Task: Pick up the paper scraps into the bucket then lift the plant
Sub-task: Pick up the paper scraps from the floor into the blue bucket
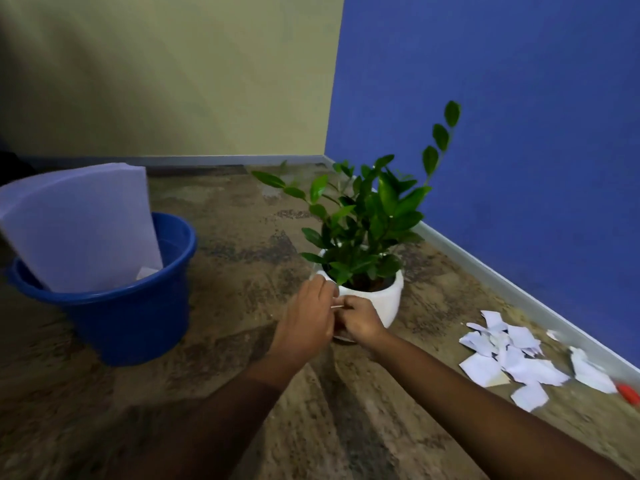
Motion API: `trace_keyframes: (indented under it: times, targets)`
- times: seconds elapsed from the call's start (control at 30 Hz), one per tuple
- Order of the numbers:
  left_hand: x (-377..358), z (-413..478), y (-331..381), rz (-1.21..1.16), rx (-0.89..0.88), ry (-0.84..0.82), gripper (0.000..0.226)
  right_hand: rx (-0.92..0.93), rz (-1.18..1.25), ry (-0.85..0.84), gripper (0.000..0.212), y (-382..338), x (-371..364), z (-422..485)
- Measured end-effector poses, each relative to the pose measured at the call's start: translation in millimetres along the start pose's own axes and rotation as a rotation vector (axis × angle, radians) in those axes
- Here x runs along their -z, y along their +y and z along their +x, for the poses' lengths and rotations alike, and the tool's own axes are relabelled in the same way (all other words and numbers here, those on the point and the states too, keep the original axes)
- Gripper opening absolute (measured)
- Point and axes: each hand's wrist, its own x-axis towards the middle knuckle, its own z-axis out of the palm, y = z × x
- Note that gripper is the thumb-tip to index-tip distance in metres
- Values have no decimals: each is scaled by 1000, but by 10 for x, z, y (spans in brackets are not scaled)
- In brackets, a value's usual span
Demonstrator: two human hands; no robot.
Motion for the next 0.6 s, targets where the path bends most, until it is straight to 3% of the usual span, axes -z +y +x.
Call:
trace_keyframes:
  times: [0.1, 0.2, 0.43, 0.6]
  targets:
    - [-188, 23, 277, -54, -90, -84, 31, -7, -96, 50, 31, 245, 433, -14]
    - [-440, 39, 544, -33, -130, -172, 35, 22, -355, 113, 22, 508, 880, -6]
    - [-1056, 131, 1189, -7, -60, -398, 46, -47, -824, 151, 29, 1050, 1800, 36]
    - [-1457, 135, 1555, -32, -9, -508, 57, -51, -981, 281, 33, 1416, 2340, 33]
